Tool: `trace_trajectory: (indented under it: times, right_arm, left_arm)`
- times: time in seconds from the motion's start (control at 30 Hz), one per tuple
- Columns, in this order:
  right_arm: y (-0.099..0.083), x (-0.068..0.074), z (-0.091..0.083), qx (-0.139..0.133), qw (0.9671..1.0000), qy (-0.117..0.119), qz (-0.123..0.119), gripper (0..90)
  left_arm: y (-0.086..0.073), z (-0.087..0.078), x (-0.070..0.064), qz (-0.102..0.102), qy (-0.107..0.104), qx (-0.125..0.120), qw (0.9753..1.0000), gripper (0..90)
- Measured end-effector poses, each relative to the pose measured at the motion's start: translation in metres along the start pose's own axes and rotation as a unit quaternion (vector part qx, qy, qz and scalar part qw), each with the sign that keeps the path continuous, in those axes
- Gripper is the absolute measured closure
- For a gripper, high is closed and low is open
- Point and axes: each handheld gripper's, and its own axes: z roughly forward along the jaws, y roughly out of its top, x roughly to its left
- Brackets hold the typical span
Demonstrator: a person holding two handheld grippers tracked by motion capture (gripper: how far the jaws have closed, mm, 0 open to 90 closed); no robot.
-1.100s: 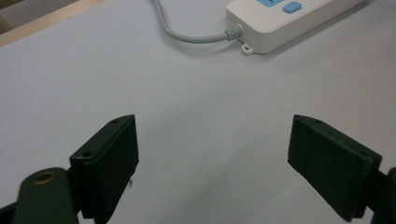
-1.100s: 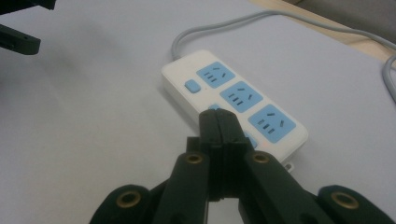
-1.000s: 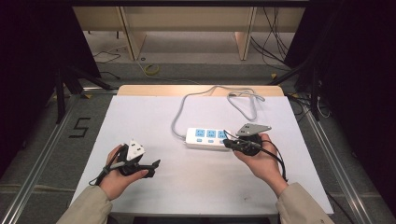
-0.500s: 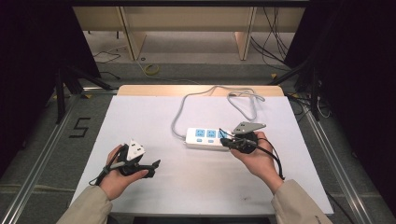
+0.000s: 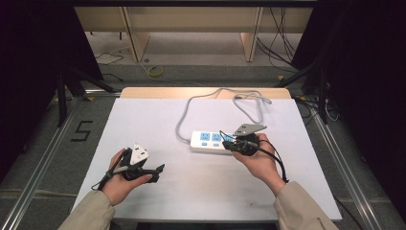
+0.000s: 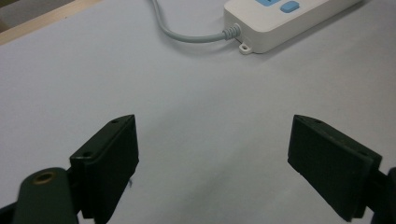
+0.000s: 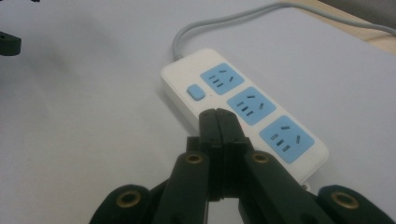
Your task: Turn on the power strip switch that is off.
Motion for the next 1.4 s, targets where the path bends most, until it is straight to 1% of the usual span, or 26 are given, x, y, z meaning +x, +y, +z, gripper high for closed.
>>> trace_trajectory:
  times: [0.63,1.4]
  right_arm:
    - [0.008,0.001,0.011,0.006,1.0000,0.001,-0.002,90.0]
    - [0.015,0.002,0.019,0.011,0.9999,0.003,-0.005,90.0]
  left_arm:
    - [0.000,0.000,0.000,0.000,0.000,0.000,1.0000,15.9]
    - [0.000,0.000,0.000,0.000,-0.001,0.000,1.0000,15.9]
